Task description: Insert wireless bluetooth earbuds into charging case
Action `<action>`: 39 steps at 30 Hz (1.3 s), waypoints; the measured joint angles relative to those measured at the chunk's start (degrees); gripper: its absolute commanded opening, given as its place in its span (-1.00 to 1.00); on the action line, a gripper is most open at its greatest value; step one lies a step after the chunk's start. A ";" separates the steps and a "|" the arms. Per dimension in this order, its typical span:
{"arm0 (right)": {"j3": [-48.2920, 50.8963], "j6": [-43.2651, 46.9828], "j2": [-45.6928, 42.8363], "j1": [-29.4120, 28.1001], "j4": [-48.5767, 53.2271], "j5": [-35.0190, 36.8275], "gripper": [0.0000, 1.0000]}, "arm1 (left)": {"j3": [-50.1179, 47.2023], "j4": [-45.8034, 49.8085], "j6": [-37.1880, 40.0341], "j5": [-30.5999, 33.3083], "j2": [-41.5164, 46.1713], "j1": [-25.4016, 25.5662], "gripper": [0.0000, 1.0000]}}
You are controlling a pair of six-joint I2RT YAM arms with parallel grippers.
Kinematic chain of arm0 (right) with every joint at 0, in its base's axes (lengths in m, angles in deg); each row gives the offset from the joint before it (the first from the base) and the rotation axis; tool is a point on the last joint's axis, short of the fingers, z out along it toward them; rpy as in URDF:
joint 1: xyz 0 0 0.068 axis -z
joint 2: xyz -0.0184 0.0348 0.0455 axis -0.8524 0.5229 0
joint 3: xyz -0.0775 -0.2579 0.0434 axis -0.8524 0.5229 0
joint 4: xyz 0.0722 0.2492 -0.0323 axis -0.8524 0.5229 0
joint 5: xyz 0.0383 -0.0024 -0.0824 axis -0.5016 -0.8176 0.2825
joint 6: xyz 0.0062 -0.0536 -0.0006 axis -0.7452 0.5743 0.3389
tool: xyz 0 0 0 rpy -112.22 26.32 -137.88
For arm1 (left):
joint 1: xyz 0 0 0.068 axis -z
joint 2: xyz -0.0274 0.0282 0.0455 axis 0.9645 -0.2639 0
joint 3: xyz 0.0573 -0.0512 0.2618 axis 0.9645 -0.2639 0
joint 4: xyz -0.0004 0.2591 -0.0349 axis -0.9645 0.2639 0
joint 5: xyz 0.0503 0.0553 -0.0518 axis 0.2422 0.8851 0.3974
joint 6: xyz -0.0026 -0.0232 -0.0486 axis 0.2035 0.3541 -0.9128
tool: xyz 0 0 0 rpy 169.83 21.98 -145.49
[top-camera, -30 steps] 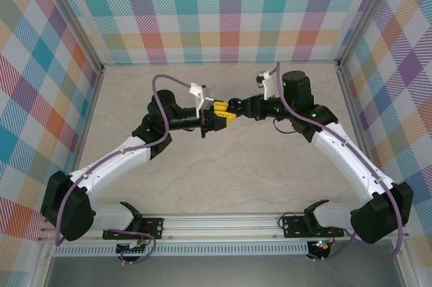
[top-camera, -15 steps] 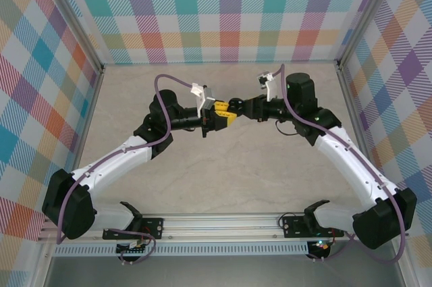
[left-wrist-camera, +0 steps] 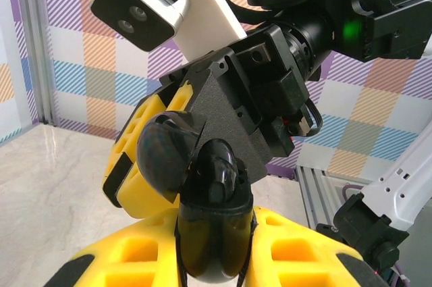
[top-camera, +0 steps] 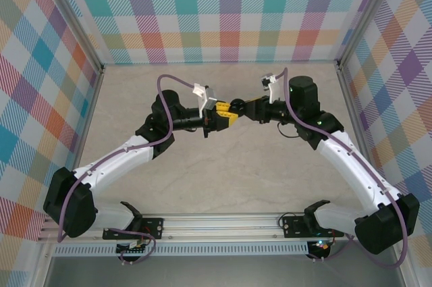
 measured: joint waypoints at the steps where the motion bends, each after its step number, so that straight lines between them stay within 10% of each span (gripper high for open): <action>1: 0.07 0.02 0.00 0.04 -0.09 0.13 -0.42 | 0.13 0.13 0.00 0.04 -0.17 0.00 -0.94; 27: 1.92 2.49 -2.36 0.61 -0.39 8.41 -0.20 | 3.87 4.44 -2.21 3.91 -2.62 0.42 -0.92; 39: -1.95 3.10 0.55 -0.26 9.55 21.94 -0.13 | 3.87 10.19 -3.30 15.15 -3.48 -0.46 -0.88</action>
